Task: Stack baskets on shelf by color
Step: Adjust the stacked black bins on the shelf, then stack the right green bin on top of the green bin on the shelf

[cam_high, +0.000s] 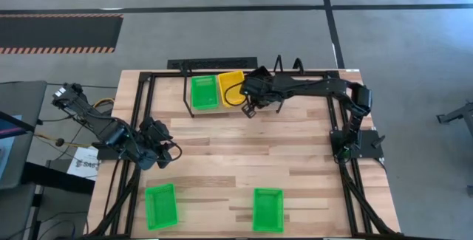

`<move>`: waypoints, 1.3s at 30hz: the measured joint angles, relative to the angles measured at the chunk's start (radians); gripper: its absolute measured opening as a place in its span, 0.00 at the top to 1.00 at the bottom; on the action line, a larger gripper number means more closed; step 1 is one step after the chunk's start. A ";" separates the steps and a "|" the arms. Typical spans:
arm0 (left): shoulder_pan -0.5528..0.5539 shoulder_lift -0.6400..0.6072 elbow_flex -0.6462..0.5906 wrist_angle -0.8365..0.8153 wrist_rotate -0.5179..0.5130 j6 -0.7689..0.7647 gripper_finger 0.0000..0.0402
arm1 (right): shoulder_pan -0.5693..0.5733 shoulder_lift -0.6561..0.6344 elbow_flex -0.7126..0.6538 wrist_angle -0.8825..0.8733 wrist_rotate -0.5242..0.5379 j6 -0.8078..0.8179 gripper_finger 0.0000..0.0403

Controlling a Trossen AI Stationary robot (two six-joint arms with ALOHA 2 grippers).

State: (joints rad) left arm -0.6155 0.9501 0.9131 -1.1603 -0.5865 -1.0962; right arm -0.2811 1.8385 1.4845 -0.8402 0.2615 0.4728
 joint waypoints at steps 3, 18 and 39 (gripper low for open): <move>0.000 0.000 0.000 0.000 0.000 0.000 0.69 | 0.008 -0.001 0.000 0.038 -0.001 0.014 1.00; 0.000 0.000 0.000 0.000 -0.020 0.000 0.69 | 0.010 -0.004 0.013 -0.119 0.183 0.022 1.00; 0.000 0.000 0.000 -0.001 -0.029 0.000 0.69 | -0.046 -0.010 0.076 -0.109 0.291 0.016 1.00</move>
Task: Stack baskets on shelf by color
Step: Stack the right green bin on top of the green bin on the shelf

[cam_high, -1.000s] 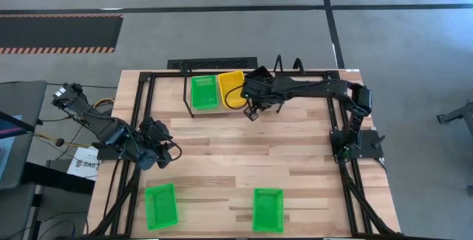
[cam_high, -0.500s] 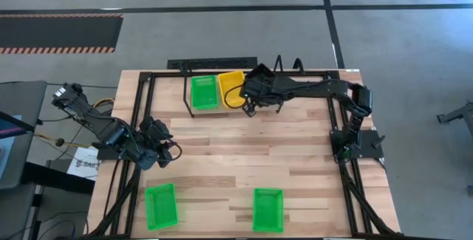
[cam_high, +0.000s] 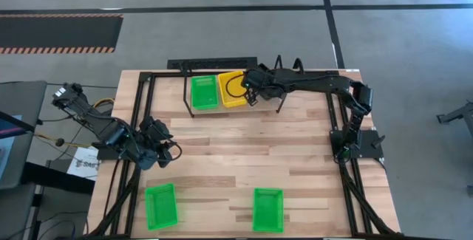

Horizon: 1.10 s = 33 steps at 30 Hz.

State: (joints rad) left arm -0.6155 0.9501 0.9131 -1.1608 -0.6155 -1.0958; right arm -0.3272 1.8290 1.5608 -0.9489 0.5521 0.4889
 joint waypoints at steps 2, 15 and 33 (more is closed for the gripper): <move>0.000 0.000 0.000 0.000 -0.001 0.000 0.69 | -0.010 -0.001 0.008 -0.054 0.023 0.008 1.00; 0.000 0.000 0.000 -0.001 -0.030 0.010 0.69 | 0.128 -0.030 0.145 -0.182 -0.059 0.062 1.00; 0.000 0.000 0.000 -0.045 0.096 0.007 0.69 | 0.754 -0.039 0.545 -0.486 -0.064 0.709 0.97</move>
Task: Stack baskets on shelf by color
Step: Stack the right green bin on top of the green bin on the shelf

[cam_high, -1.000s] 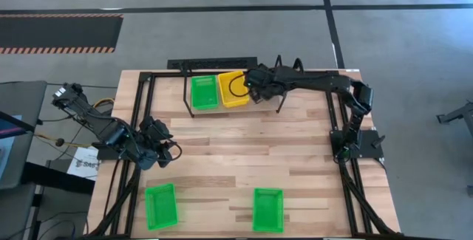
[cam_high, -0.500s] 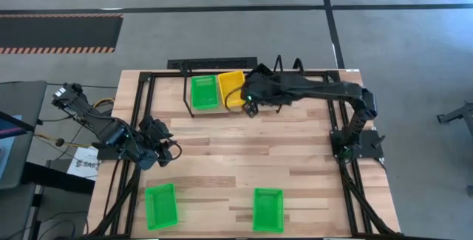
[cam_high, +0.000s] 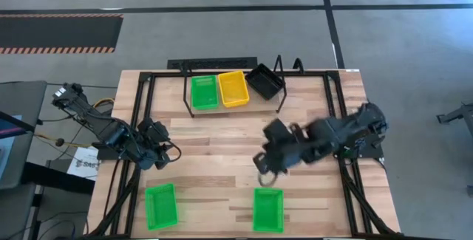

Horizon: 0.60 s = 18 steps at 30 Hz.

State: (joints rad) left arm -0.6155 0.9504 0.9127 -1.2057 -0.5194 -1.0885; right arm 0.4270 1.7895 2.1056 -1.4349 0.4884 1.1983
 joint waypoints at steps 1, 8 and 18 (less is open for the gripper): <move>0.000 0.000 0.000 0.000 0.000 0.007 0.69 | 0.030 0.008 0.000 -0.003 0.007 0.075 0.96; 0.000 0.000 0.000 0.000 0.001 0.086 0.69 | 0.177 0.146 -0.001 -0.017 -0.077 0.475 0.93; 0.000 0.000 0.000 0.002 0.010 0.131 0.69 | 0.199 0.400 -0.003 -0.052 -0.439 0.793 0.84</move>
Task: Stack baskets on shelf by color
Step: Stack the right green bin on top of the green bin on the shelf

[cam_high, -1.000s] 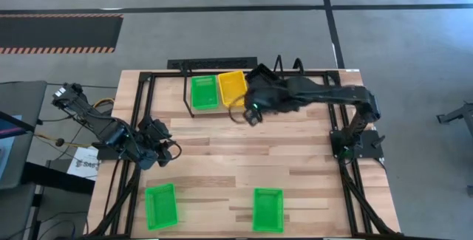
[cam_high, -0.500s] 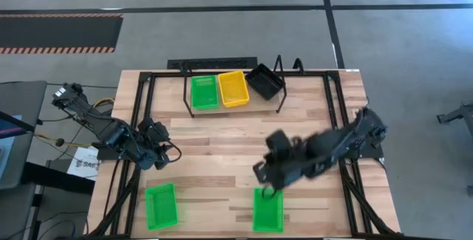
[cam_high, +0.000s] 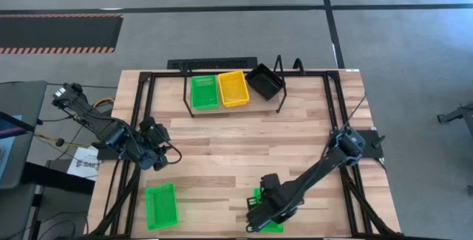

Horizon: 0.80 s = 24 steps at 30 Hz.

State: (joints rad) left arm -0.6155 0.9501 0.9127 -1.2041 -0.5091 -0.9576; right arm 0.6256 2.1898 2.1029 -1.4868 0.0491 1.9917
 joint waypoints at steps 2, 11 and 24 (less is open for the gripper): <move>0.000 0.000 0.000 0.001 0.005 0.009 0.69 | -0.008 0.031 0.000 -0.003 -0.057 0.003 0.80; 0.000 0.000 0.000 0.015 0.008 0.041 0.69 | 0.005 0.072 0.000 -0.039 -0.154 0.151 0.54; 0.000 0.000 0.000 0.018 0.006 0.065 0.69 | 0.073 0.072 -0.001 -0.041 -0.103 0.357 0.44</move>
State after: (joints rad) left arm -0.6155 0.9502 0.9127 -1.1862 -0.5026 -0.8928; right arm 0.6991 2.2616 2.1023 -1.5278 -0.0544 2.3489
